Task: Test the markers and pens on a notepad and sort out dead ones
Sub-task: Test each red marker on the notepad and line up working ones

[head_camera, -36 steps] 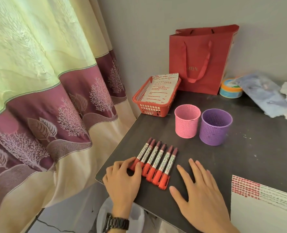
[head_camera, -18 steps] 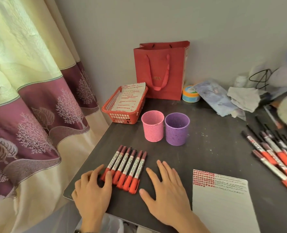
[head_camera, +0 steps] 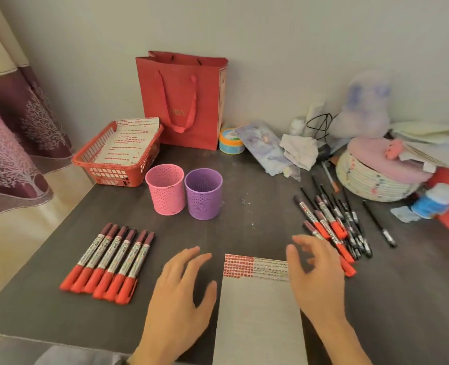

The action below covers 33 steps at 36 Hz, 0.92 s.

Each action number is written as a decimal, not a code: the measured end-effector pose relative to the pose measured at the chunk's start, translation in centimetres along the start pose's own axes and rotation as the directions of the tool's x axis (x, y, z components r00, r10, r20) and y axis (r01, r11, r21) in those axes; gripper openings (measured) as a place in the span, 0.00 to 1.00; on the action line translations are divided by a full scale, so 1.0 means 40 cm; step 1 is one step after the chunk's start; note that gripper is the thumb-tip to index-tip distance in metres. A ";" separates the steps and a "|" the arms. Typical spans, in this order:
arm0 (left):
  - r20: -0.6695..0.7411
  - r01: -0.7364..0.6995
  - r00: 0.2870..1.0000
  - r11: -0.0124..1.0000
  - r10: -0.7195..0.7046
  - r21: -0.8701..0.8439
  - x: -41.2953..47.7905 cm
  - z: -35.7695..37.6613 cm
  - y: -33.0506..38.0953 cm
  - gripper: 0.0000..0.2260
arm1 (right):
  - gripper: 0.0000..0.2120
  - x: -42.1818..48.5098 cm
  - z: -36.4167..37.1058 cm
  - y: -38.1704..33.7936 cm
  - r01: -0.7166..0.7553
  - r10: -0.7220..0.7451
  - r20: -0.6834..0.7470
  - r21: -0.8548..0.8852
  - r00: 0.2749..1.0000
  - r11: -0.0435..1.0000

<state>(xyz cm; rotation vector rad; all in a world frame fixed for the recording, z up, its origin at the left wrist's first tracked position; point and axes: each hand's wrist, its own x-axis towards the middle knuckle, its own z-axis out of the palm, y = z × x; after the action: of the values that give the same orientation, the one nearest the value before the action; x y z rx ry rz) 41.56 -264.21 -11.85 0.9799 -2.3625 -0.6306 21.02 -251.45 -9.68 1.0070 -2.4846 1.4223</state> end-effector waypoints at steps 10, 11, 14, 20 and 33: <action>0.245 -0.092 0.969 0.969 0.034 0.231 0.011 0.056 0.019 0.29 | 0.21 0.012 -0.020 0.129 -0.086 0.060 -0.070 -0.473 0.996 0.877; 0.247 -0.086 0.969 0.969 0.027 0.231 0.009 0.055 0.018 0.29 | 0.23 0.013 -0.015 0.126 -0.098 0.084 -0.050 -0.490 0.995 0.866; 0.249 -0.073 0.968 0.972 0.016 0.221 0.007 0.055 0.020 0.28 | 0.24 0.017 -0.009 0.137 -0.135 0.131 -0.043 -0.503 0.990 0.854; 0.248 -0.063 0.969 0.974 0.008 0.216 0.010 0.058 0.019 0.26 | 0.21 0.018 -0.007 0.146 -0.154 0.138 -0.070 -0.506 0.988 0.849; 0.262 -0.068 0.965 0.974 0.009 0.216 0.013 0.057 0.022 0.27 | 0.14 0.021 -0.013 0.138 -0.145 0.118 -0.091 -0.399 0.989 0.906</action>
<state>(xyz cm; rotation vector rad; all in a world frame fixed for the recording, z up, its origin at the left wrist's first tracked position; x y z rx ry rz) 39.41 -263.54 -12.96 0.9933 -2.7259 -0.5119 16.97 -249.56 -13.09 0.7087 -2.6799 0.8848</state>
